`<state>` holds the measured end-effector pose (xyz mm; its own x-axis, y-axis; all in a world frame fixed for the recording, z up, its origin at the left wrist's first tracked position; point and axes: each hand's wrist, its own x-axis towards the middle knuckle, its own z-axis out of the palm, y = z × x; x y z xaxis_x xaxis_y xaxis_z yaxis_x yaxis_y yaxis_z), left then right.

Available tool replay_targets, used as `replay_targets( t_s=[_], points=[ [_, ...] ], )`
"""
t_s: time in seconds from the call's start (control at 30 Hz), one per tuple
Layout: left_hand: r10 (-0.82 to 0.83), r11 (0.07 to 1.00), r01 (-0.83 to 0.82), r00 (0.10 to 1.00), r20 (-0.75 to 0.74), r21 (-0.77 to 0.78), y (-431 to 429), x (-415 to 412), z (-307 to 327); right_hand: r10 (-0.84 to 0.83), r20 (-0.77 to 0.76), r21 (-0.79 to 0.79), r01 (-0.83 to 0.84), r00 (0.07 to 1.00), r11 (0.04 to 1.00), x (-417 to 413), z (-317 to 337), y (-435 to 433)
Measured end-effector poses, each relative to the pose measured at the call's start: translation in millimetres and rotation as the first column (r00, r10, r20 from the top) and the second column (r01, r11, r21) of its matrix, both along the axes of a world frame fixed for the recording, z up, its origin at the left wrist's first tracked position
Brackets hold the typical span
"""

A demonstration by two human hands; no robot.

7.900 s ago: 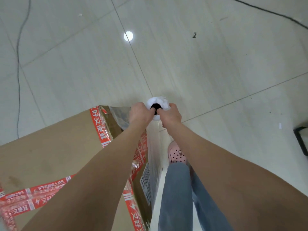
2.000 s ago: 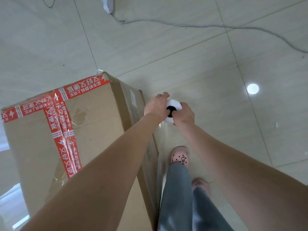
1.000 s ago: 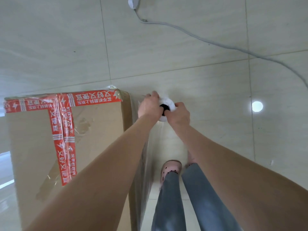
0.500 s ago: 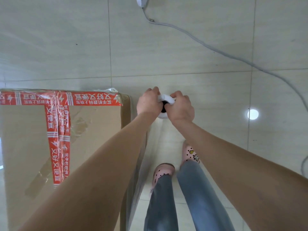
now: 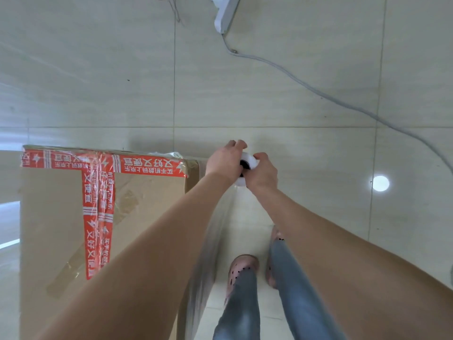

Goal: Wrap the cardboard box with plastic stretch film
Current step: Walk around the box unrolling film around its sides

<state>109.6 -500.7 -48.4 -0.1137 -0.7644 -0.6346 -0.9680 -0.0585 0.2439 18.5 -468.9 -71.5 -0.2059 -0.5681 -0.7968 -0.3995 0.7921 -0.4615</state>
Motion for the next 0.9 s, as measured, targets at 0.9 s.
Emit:
replay_targets(
  t_s=[0.9],
  points=[
    [0.183, 0.977, -0.186, 0.982, 0.035, 0.101, -82.9, 53.3, -13.1, 0.219, -0.291, -0.039, -0.241, 0.931, 0.970, 36.0, 9.5, -93.4]
  ],
)
